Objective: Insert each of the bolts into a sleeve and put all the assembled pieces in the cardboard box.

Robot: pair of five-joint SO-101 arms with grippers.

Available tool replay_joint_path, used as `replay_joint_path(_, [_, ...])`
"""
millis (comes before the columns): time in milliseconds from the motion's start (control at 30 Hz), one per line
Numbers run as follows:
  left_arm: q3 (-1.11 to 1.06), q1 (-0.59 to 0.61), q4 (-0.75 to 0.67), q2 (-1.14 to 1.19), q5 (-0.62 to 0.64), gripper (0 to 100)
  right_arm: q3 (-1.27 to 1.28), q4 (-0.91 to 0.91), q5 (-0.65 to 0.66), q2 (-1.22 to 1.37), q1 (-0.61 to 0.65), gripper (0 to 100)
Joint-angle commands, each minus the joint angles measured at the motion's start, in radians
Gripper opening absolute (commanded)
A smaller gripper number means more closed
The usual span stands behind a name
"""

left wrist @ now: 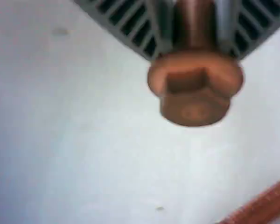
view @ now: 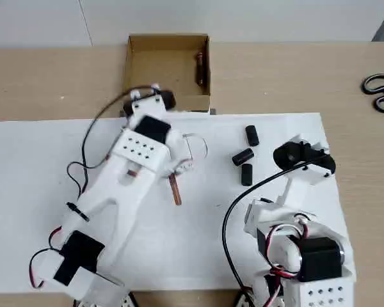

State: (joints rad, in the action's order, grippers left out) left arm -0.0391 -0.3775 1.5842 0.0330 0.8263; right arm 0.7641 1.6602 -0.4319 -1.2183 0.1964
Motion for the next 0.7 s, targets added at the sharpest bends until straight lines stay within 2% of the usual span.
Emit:
replay_joint_path(0, [0.265, 0.04, 0.163, -0.009, -0.015, 1, -0.068, -0.015, 0.028, -0.007, -0.002, 0.3])
replay_joint_path(67, [0.354, 0.08, 0.17, -0.009, -0.018, 1, -0.106, -0.015, 0.08, -0.007, -0.002, 0.3])
replay_joint_path(233, [0.481, 0.147, 0.166, -0.112, -0.115, 1, -0.195, -0.013, 0.18, -0.007, -0.002, 0.3])
replay_joint_path(667, [0.469, 0.16, 0.161, -0.678, -0.43, 1, -0.262, 0.004, 0.367, -0.008, -0.001, 0.3])
